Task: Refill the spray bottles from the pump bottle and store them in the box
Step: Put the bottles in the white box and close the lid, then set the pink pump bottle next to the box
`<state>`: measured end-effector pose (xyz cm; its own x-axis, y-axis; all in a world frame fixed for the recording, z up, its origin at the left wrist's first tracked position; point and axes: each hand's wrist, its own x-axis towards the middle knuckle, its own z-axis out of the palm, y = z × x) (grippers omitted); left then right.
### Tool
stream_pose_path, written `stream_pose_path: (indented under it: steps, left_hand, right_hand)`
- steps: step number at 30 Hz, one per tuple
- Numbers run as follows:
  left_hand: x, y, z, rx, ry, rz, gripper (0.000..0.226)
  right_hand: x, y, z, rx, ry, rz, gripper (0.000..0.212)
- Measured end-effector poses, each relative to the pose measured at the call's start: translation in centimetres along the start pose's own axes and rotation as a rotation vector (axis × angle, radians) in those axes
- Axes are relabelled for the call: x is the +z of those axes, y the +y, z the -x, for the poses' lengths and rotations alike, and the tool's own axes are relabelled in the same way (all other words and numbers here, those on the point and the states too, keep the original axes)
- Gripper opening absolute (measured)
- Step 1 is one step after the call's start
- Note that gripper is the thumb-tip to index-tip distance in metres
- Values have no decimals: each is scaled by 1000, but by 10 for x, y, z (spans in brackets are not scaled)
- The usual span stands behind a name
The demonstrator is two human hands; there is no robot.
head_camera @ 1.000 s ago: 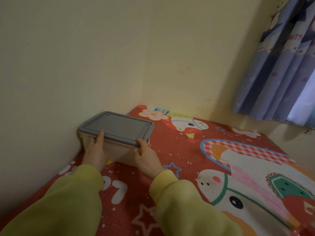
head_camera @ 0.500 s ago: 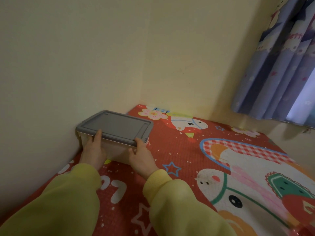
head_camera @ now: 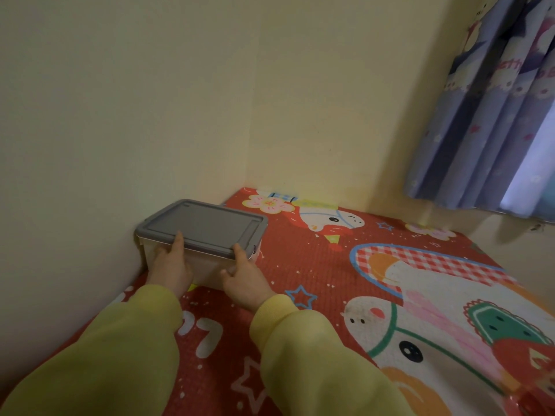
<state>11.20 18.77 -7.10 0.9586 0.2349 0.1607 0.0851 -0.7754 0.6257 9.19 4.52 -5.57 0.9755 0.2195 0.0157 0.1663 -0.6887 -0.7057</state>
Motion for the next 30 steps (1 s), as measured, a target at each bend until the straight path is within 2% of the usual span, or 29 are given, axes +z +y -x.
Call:
stream_pose_path:
  steps: [4, 9, 14, 18, 21, 30]
  left_hand:
    - [-2, 5, 7, 26, -56, -100, 61]
    - [-7, 27, 28, 57, -96, -260, 69]
    - [4, 68, 64, 221, -118, -20, 67]
    - [18, 101, 85, 342, -124, 147, 67]
    - [29, 128, 101, 415, -95, 171, 69]
    - [59, 212, 157, 562, -160, 276, 61]
  right_hand:
    - [-8, 1, 8, -20, 18, 4, 70]
    - [-24, 4, 31, -47, 59, -18, 71]
    - [-51, 16, 67, -27, 112, -42, 48]
    - [-70, 32, 101, -29, 175, -68, 55]
    - [-91, 45, 125, -3, 221, -87, 61]
    - [-155, 80, 196, -11, 386, -153, 55]
